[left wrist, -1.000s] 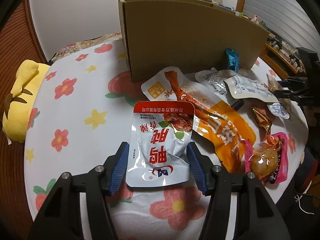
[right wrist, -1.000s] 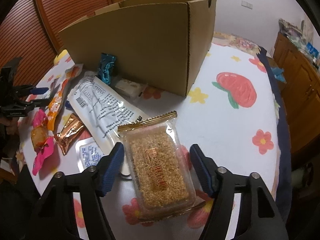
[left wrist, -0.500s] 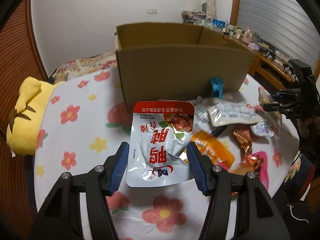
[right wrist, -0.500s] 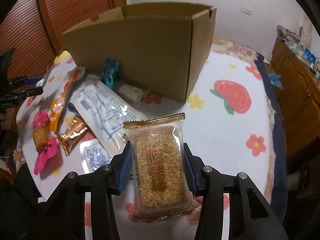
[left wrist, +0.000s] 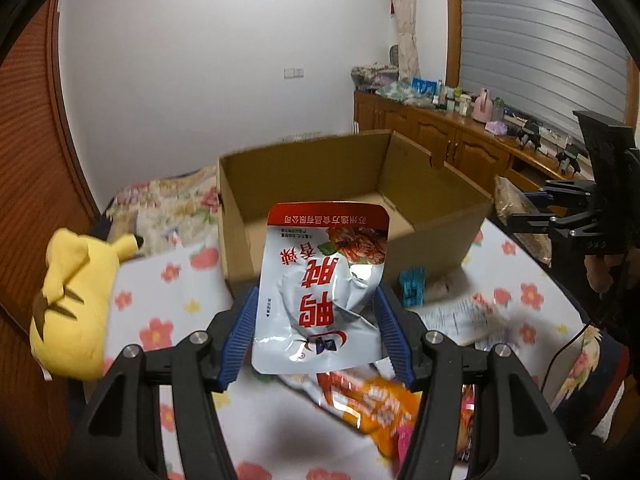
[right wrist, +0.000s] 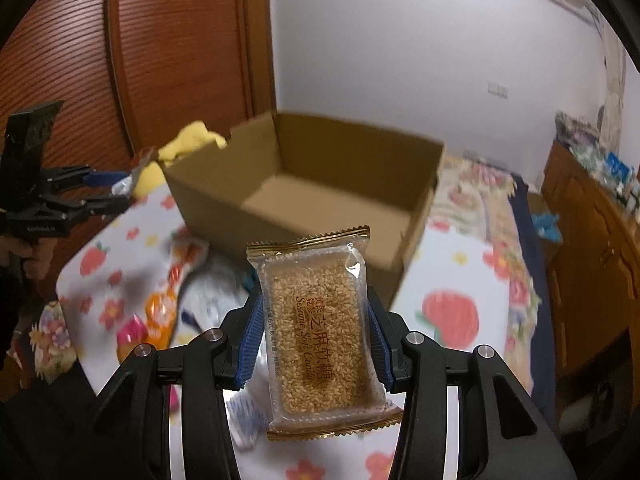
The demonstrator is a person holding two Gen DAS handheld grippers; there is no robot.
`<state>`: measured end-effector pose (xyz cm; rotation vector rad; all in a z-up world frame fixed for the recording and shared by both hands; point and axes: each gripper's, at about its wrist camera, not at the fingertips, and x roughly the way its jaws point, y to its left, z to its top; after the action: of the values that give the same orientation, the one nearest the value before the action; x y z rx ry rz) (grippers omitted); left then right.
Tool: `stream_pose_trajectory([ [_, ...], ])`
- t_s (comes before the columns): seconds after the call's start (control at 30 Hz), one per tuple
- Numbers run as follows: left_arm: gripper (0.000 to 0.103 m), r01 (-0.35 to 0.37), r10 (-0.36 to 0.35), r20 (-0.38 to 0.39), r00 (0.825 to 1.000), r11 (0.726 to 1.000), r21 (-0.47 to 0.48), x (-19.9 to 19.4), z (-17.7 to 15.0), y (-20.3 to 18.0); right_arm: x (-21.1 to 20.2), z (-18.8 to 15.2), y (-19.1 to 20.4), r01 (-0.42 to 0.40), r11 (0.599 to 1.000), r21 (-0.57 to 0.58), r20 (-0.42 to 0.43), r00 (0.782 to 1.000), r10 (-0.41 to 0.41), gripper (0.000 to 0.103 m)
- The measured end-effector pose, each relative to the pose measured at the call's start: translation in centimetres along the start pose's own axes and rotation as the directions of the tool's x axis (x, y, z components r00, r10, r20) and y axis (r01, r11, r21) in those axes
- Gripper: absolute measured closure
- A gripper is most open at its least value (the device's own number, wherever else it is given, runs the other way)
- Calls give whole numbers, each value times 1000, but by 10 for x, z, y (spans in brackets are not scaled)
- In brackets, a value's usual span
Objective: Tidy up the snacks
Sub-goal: 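Carry both snacks over the box and open both tools to drop them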
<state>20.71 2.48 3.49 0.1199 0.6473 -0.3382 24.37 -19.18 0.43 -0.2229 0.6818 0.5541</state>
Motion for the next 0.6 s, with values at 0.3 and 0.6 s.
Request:
stream_pose_trajectory([
  [0.3, 44, -7, 7, 17, 1000, 1000, 15, 21, 33, 0, 28, 49, -5, 0, 1000, -21, 37, 999, 0, 56],
  [0.6, 44, -16, 16, 0, 1000, 1000, 9, 55, 52, 1, 51, 63, -19, 4, 1000, 3, 12, 1000, -4, 56],
])
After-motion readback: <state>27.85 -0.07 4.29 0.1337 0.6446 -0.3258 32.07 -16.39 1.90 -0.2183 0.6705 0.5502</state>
